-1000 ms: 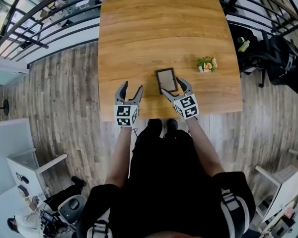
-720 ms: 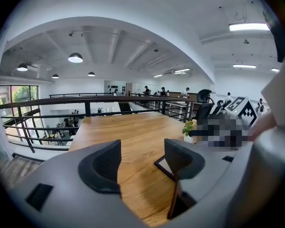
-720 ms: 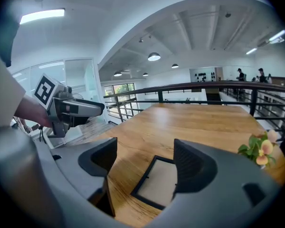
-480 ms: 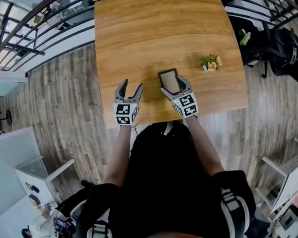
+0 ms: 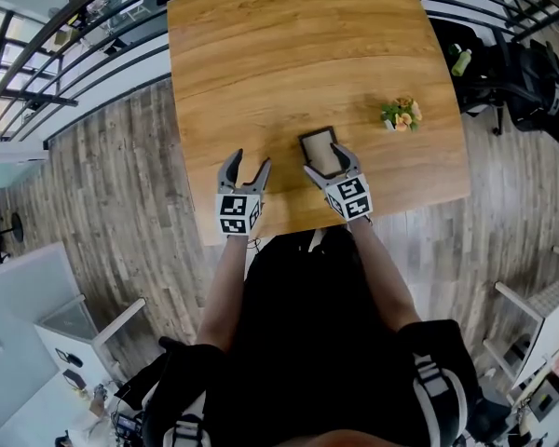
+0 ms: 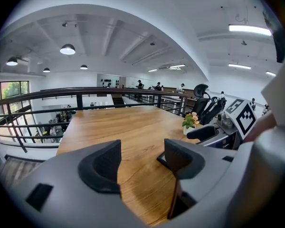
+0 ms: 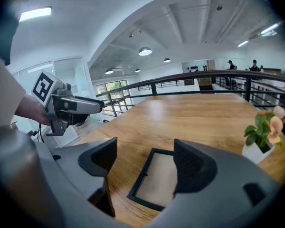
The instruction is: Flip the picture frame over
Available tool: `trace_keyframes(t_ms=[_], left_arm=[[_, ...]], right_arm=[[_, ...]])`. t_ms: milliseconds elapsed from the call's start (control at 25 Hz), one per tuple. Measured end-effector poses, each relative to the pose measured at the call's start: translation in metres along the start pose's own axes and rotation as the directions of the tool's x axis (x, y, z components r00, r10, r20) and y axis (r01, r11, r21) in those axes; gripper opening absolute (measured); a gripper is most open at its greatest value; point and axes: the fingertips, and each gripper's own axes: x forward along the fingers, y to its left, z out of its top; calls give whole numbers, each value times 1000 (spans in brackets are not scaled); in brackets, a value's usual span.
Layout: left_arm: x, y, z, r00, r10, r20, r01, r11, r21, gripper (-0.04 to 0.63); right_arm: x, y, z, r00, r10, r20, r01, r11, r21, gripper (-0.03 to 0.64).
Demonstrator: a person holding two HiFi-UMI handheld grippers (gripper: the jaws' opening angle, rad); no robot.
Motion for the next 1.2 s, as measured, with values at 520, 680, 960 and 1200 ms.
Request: trace_keyframes(t_ms=[520, 680, 960, 1200], left_arm=[[3, 0, -32, 998, -22, -59, 20, 999, -29, 295], [1, -1, -37, 997, -25, -67, 23, 999, -29, 295], [-2, -1, -50, 996, -35, -86, 32, 999, -30, 295], [-3, 2, -54, 994, -38, -99, 35, 999, -30, 295]], right_arm=[[16, 4, -29, 998, 2, -57, 0, 1000, 25, 368], [20, 7, -38, 997, 4, -76, -2, 1000, 24, 368], [31, 18, -66, 991, -6, -135, 9, 1000, 22, 353], [35, 14, -75, 987, -35, -156, 41, 998, 38, 338]])
